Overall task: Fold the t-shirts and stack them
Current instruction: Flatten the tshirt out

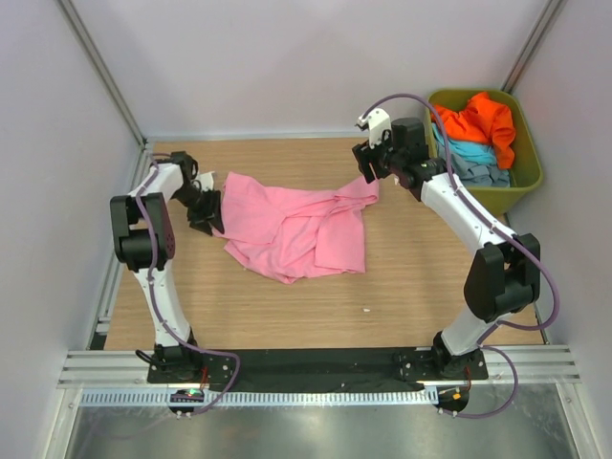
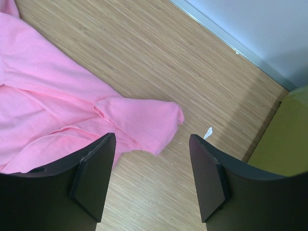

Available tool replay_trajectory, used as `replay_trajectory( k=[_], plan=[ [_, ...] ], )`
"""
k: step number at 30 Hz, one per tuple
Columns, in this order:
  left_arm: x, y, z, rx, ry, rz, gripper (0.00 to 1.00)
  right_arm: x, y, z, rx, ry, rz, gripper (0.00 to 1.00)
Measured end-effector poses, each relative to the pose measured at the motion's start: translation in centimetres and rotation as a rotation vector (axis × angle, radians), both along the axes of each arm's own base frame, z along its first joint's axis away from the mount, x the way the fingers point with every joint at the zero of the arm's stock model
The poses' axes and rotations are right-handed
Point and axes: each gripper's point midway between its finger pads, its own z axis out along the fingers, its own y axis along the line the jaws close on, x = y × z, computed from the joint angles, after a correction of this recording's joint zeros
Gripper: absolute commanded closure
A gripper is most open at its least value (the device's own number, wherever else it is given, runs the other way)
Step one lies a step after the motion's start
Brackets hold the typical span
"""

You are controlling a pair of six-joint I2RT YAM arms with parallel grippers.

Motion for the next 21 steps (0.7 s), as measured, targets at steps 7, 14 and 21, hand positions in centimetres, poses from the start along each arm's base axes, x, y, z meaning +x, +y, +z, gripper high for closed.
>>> replay_trajectory(
  k=[7,14,21],
  plan=[
    [0.7,0.7,-0.1,0.0,-0.013,0.017,0.64,-0.1,0.0,-0.1,-0.001,0.004,0.0,0.31],
    [0.8,0.9,-1.0,-0.018,-0.003,0.027,0.72,-0.1,0.0,-0.1,-0.001,0.004,0.001,0.31],
    [0.9,0.1,-0.7,-0.067,-0.01,0.022,0.97,-0.1,0.0,-0.1,-0.002,0.004,0.001,0.32]
  ],
)
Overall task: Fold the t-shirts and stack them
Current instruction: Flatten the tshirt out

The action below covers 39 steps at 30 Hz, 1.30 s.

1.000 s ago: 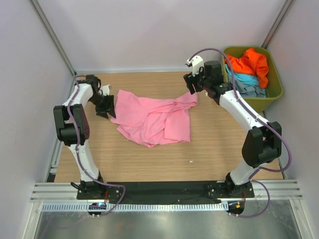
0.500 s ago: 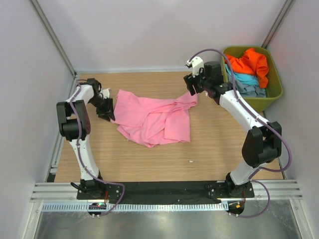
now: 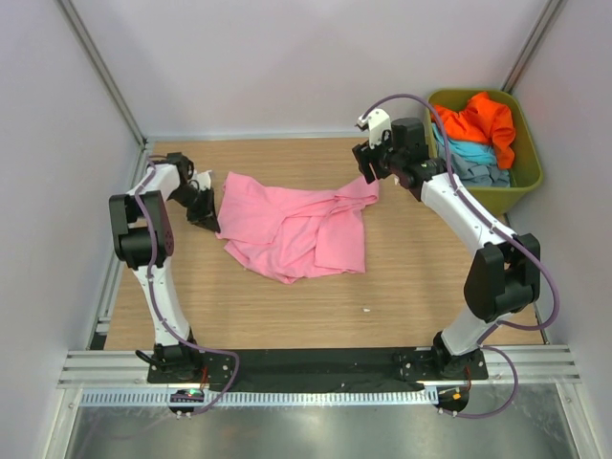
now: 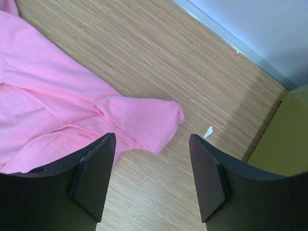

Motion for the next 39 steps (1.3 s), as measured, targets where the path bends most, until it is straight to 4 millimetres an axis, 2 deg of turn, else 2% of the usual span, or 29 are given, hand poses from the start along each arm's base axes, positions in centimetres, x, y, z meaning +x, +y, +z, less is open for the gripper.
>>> replay_trajectory(
  k=[6,13,16,22,27,32,39],
  plan=[
    [-0.3,-0.1,0.0,-0.009,0.0,-0.017,1.0,-0.1,-0.5,-0.6,-0.042,-0.003,0.003,0.32],
    [-1.0,-0.1,1.1,-0.009,0.002,-0.04,1.0,-3.0,-1.1,-6.2,-0.175,0.123,0.128,0.34],
    [-1.1,-0.1,2.5,-0.008,-0.02,-0.043,1.0,-2.6,-0.6,-7.9,-0.222,0.147,0.176,0.35],
    [-1.2,-0.3,4.9,-0.008,-0.078,-0.045,1.0,1.1,2.8,-10.4,-0.297,0.152,0.276,0.37],
    [-2.1,-0.4,5.0,-0.012,-0.07,-0.045,1.0,2.9,5.9,-11.2,-0.316,0.15,0.332,0.38],
    [-2.5,-0.5,4.7,-0.017,-0.055,-0.045,1.0,2.2,8.4,-11.8,-0.326,0.166,0.38,0.38],
    [-2.5,-0.6,4.7,-0.023,-0.056,-0.044,1.0,0.7,9.7,-13.1,-0.344,0.21,0.421,0.39]
  ],
)
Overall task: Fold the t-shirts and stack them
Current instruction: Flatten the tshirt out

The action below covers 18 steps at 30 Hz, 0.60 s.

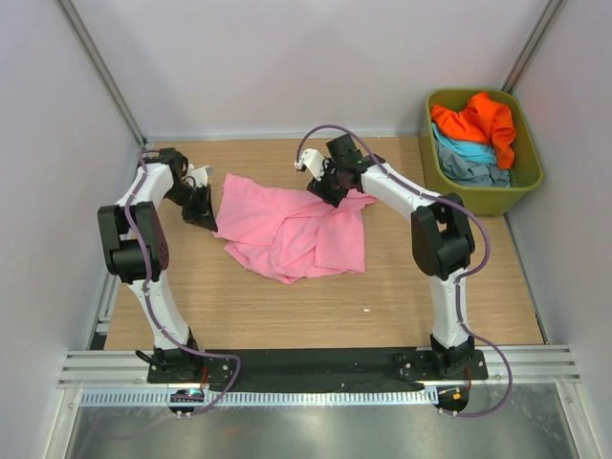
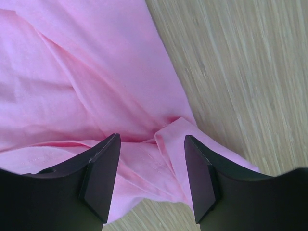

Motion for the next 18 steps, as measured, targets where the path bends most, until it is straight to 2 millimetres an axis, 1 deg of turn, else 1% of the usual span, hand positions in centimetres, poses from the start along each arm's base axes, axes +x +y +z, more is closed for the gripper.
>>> replay_trajectory(
  k=[11,16,18],
  plan=[
    [0.0,-0.1,0.0,-0.005,0.001,0.003,1.0,0.5,-1.1,-2.6,-0.063,0.024,-0.037,0.43],
    [0.0,-0.1,0.0,-0.005,0.001,0.004,1.0,0.9,-1.2,-2.8,-0.076,0.016,-0.05,0.5],
    [0.0,-0.1,0.0,-0.005,0.001,0.003,1.0,1.0,-1.2,-2.6,-0.077,0.008,-0.054,0.5]
  ],
)
